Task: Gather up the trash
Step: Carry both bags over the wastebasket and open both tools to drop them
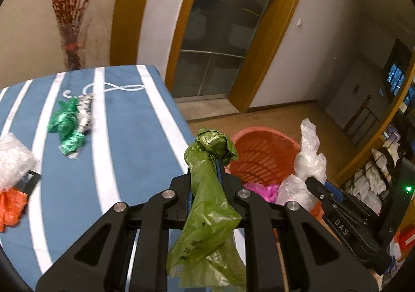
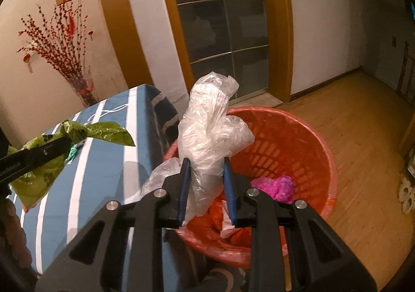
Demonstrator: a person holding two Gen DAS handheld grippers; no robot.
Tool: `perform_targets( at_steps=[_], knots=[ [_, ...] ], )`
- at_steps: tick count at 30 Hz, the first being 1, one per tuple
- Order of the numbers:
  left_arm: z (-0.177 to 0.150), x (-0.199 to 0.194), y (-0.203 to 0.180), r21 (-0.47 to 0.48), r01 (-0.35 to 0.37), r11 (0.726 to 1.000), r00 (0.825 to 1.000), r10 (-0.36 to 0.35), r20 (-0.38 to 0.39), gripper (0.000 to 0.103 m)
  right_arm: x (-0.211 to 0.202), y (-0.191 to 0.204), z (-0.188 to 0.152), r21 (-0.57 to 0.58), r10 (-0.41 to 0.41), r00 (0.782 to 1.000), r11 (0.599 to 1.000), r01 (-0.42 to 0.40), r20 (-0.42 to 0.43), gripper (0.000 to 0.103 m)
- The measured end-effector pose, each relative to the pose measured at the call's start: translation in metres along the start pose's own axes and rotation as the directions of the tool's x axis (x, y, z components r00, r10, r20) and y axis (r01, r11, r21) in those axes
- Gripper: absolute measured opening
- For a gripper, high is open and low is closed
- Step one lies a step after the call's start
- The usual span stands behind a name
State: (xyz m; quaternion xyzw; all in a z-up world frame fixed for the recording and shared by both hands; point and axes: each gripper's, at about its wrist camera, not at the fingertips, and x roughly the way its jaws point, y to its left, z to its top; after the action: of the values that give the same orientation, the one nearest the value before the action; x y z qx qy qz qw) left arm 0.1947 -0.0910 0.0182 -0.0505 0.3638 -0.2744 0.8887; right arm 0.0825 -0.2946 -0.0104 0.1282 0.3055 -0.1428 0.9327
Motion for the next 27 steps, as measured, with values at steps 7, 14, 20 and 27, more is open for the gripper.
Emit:
perform_targets(
  at_steps=[7,14,20,27],
  knots=[
    [-0.004,0.017,-0.026,0.014,0.051,0.999,0.998,-0.050,-0.024,0.014,-0.004,-0.023,0.000,0.019,-0.043,0.999,0.999,0.043,0.013,0.025],
    [-0.009,0.035,-0.048,0.021,0.098,0.995,0.994,-0.097,-0.060,0.014,-0.006,-0.044,0.003,0.042,-0.077,0.997,0.996,0.076,0.024,0.025],
    [-0.009,0.051,-0.061,0.033,0.124,0.992,0.989,-0.120,-0.088,0.014,-0.002,-0.059,0.007,0.062,-0.092,0.995,0.994,0.090,0.025,0.025],
    [-0.009,0.066,-0.073,0.043,0.147,0.988,0.984,-0.141,-0.113,0.014,0.004,-0.072,0.013,0.070,-0.104,0.994,0.992,0.101,0.030,0.026]
  ],
)
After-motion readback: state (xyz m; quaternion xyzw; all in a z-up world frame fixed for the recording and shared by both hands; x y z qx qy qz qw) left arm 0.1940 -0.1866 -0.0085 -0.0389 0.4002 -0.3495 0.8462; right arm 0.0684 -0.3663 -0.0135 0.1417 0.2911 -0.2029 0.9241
